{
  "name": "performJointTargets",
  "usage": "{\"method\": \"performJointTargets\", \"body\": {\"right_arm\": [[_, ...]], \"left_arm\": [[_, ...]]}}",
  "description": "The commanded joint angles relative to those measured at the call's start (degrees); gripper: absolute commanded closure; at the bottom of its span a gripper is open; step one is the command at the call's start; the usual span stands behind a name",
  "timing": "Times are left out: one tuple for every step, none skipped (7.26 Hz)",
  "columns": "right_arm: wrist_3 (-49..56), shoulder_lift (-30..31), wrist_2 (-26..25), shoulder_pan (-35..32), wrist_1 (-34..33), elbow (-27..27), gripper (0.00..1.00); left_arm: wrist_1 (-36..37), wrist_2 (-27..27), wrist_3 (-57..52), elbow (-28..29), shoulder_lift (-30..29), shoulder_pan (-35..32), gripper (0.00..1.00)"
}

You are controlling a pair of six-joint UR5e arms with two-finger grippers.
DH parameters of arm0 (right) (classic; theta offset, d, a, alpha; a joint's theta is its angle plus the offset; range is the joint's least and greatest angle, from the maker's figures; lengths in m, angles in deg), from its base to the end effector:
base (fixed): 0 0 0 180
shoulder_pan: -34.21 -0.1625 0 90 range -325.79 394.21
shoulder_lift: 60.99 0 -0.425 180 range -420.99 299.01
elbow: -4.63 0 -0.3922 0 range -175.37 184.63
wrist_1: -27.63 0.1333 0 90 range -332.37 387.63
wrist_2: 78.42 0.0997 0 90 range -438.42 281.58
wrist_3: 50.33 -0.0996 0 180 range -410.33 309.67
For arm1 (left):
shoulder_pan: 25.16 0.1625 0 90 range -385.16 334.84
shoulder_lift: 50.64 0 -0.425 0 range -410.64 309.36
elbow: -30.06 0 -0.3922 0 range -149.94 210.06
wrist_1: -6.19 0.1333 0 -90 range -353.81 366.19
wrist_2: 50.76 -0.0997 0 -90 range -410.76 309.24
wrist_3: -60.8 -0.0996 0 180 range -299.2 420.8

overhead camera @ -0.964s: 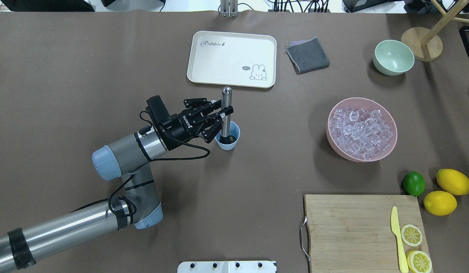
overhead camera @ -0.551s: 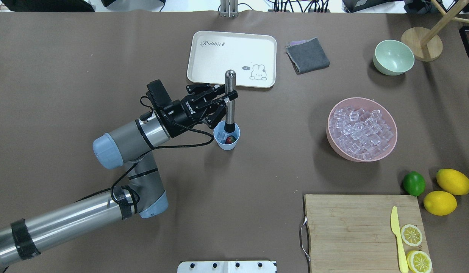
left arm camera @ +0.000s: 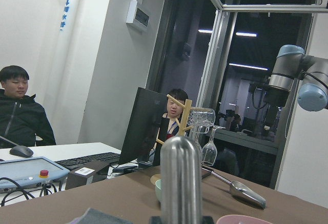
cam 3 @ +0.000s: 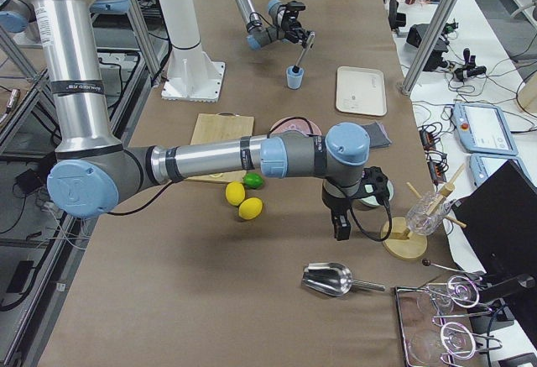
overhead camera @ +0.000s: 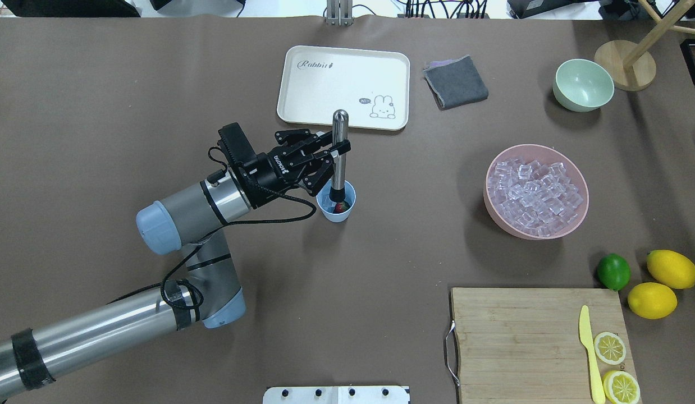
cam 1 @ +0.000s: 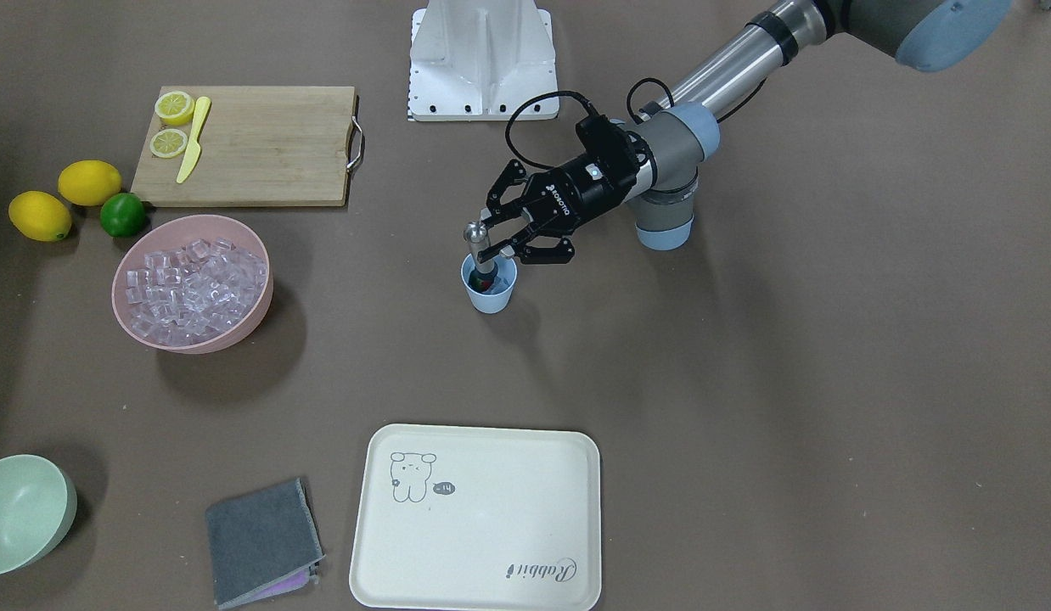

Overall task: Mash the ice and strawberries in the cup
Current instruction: 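Lower the pestle into the cup and press it up and down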

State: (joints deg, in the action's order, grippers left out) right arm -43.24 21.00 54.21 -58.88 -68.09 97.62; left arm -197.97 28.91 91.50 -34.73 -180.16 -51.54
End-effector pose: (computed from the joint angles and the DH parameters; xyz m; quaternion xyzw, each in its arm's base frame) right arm 0.0954 -0.5459 0.5723 0.0750 -0.3579 -0.0492 0.9295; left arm 0.5287 -0.4310 0.2544 0.6386 0.6311 0.0449 0.4381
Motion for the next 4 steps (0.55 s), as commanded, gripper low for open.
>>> {"method": "performJointTargets", "body": {"right_arm": [[0.0, 0.4, 0.0, 0.0, 0.0, 0.2, 0.00], [0.5, 1.3, 0.0, 0.0, 0.0, 1.5, 0.00], [0.6, 1.7, 0.0, 0.0, 0.0, 1.5, 0.00], [0.6, 1.7, 0.0, 0.0, 0.0, 1.5, 0.00]], "left_arm": [[0.0, -0.2, -0.5, 0.0, 1.6, 1.1, 1.00], [0.0, -0.2, -0.4, -0.3, 1.4, 1.1, 1.00], [0.0, -0.2, -0.2, -1.3, 1.4, 1.0, 1.00], [0.9, -0.3, 0.3, -2.7, 1.3, 0.8, 1.00]]}}
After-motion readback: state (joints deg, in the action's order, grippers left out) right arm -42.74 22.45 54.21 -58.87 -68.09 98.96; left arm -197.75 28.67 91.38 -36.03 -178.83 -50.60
